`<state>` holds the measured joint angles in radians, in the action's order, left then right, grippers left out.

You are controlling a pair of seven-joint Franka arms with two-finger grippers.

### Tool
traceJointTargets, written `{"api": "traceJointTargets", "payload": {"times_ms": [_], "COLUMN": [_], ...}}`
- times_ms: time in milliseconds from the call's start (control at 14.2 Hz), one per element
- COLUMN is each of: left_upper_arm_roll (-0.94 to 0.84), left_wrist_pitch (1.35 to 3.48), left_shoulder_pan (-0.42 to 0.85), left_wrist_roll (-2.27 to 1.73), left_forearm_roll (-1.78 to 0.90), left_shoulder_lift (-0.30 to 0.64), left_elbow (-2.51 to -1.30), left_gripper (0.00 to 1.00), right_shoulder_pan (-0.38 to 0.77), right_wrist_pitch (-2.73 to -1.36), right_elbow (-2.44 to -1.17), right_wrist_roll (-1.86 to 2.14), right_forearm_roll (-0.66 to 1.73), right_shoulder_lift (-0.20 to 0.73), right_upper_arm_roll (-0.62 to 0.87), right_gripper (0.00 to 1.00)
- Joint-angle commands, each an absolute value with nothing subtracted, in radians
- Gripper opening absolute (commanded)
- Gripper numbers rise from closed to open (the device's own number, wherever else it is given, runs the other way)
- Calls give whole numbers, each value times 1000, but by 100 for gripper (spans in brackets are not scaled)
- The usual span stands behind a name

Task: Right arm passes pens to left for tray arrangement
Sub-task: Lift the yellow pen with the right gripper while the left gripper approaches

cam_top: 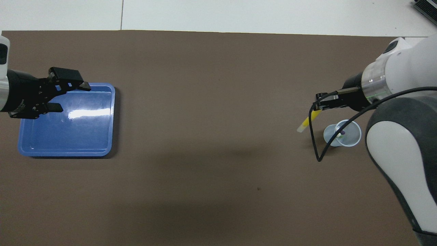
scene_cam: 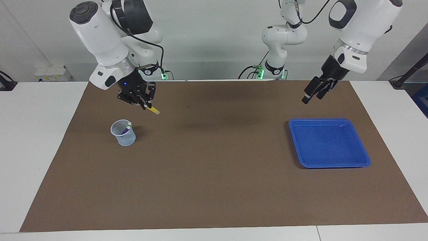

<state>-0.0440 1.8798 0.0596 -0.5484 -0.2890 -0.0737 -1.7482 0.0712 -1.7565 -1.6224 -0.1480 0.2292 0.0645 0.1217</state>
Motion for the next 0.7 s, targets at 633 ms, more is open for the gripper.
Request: {"api": "traceJointTargets", "payload": {"times_ms": [633], "left_upper_arm_roll": [-34], "left_wrist_pitch": [2271], "left_shoulder_pan": [164], "left_wrist_roll": [-1185], "left_forearm_roll": [-576], "left_shoulder_lift": [-187], "left_elbow": [-2015], "left_gripper": [100], "right_shoulder_pan": [365], "right_wrist_pitch": [-2106], "right_elbow": [-1710], "right_wrist_roll": [-609], "right_forearm_roll": [357], "right_shoulder_lift": [81], "right_upper_arm_roll": [121], "right_gripper": [0]}}
